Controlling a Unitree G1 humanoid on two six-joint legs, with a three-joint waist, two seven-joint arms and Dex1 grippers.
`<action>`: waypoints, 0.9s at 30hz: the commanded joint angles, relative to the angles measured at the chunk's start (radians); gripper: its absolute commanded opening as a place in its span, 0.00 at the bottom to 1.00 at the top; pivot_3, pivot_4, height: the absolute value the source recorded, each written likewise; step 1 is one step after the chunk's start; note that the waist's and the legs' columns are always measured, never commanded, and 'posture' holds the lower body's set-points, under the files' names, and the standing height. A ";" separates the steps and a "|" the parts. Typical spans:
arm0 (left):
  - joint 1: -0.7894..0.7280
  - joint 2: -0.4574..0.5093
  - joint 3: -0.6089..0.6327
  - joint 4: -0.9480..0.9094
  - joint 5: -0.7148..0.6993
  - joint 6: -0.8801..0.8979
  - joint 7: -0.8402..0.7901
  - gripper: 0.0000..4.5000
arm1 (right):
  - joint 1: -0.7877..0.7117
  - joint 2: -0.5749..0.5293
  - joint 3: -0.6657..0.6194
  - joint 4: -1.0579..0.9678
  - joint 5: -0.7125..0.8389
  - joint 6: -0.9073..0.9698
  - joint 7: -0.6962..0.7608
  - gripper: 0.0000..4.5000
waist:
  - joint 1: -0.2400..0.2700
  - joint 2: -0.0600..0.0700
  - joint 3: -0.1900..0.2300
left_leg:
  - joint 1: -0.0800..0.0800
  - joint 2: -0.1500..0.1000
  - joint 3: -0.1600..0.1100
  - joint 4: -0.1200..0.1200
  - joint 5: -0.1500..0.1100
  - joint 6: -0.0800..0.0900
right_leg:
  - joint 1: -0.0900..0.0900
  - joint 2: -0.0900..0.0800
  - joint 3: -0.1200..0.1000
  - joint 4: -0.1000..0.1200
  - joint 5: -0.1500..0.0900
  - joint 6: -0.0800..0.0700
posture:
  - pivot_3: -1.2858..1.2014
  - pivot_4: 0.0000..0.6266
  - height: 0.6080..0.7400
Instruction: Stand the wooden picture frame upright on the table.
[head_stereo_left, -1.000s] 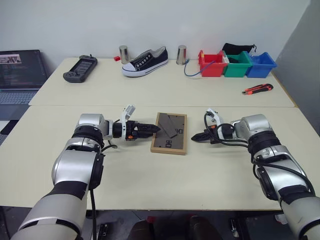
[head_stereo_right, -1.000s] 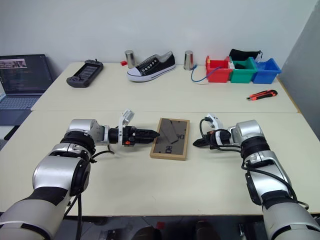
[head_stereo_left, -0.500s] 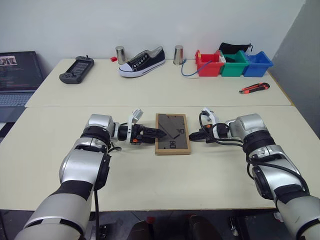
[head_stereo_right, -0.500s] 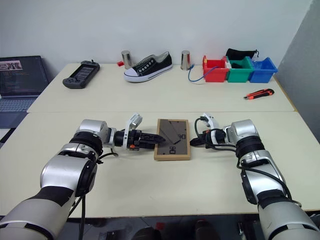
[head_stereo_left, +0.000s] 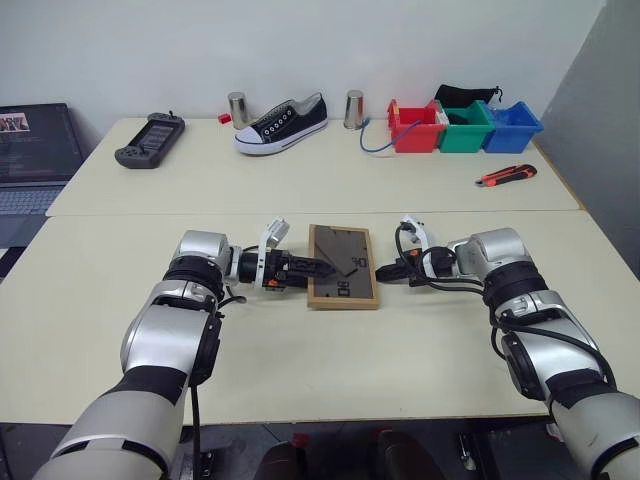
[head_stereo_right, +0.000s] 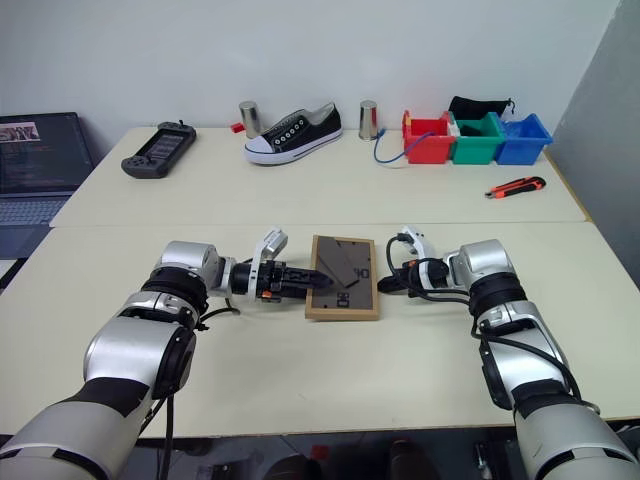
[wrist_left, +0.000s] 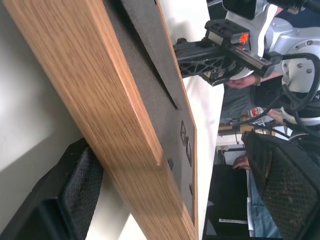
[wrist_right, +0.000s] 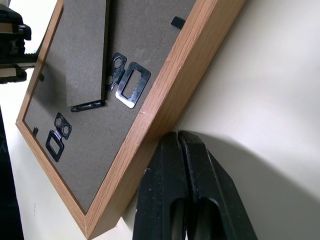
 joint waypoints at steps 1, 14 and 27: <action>0.002 0.002 0.000 -0.049 -0.017 -0.008 -0.026 1.00 | 0.002 0.032 0.005 0.008 0.010 0.024 0.001 0.01 | 0.000 0.000 0.000 | 0.000 0.000 0.000 0.000 0.000 0.000 | 0.000 0.000 0.000 0.000 0.000 0.000 | 0.52 0.24 1.00; 0.035 0.005 -0.005 -0.099 -0.023 -0.016 -0.019 0.62 | 0.008 0.038 0.004 -0.012 0.018 0.044 0.007 0.00 | -0.001 0.000 0.000 | 0.000 0.000 0.000 0.000 0.000 0.000 | 0.000 0.000 0.000 0.000 0.000 0.000 | 0.52 0.24 1.00; 0.040 0.001 0.027 -0.107 -0.053 -0.018 0.031 0.29 | 0.027 0.033 0.007 -0.086 0.044 0.096 0.043 0.00 | 0.000 0.000 0.000 | 0.000 0.000 -0.001 0.000 0.000 0.000 | 0.000 0.000 0.000 0.000 0.000 0.000 | 0.52 0.24 1.00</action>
